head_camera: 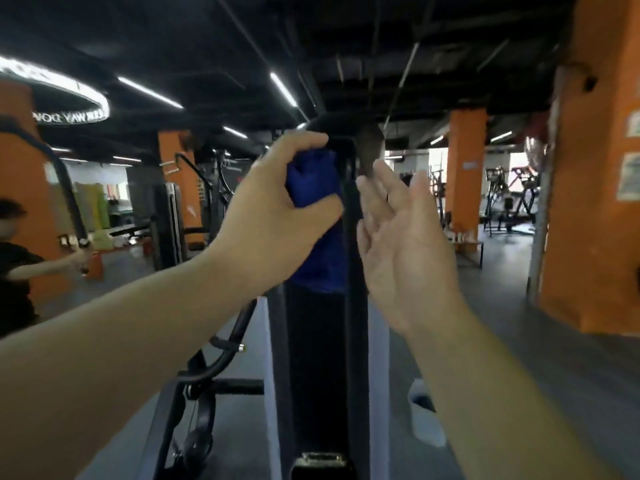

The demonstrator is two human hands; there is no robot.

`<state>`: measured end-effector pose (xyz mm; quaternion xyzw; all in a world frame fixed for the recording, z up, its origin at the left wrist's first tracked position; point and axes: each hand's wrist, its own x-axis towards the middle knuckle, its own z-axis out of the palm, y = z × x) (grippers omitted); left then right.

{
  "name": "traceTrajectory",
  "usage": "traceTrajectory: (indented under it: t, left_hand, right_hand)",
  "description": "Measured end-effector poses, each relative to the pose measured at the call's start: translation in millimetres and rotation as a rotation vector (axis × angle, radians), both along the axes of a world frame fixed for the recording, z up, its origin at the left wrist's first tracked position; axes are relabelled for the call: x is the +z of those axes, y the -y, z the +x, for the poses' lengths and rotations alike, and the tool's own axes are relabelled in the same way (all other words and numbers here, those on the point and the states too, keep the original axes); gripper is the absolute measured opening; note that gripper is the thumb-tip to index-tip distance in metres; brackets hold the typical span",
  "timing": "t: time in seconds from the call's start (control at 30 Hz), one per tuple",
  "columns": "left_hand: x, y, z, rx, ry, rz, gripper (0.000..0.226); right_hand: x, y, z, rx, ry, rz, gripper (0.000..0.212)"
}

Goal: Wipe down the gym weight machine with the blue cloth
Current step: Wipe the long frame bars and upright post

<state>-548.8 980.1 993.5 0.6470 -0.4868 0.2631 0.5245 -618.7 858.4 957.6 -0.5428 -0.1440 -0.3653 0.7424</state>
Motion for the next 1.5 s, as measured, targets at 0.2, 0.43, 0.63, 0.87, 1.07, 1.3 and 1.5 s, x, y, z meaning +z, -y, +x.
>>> traceTrajectory:
  t: [0.2,0.43,0.63,0.87,1.07,1.3,1.5]
  left_hand:
    - [12.5,-11.0,87.8,0.106,0.114,-0.292,0.035]
    - [-90.8,34.1,122.1,-0.079,0.105,-0.178,0.049]
    - [7.7,45.4,135.8,-0.196,-0.188,-0.352,0.050]
    - [-97.4,50.0,146.2,-0.179,-0.029,-0.374,0.050]
    - [7.8,53.0,149.3,-0.142,-0.157,-0.365,0.054]
    - [-38.3,55.7,151.6,-0.150,-0.172,-0.445,0.057]
    - [-24.4,52.8,156.7,-0.099,-0.388,-0.352,0.060]
  right_hand:
    - [48.4,-19.9,57.3,-0.660,-0.027,-0.607,0.035]
    - [54.0,-8.0,106.0,-1.033,-0.115,-1.050,0.040]
    - [54.5,2.1,111.6,-1.231,-0.076,-1.138,0.042]
    - [46.8,0.3,124.2,-1.404,-0.085,-1.126,0.045]
    - [43.9,2.9,127.9,-1.452,-0.083,-1.146,0.044]
    - [43.8,5.2,130.7,-1.472,-0.045,-1.144,0.044]
    - [55.3,-2.9,123.0,-1.453,-0.116,-1.292,0.048]
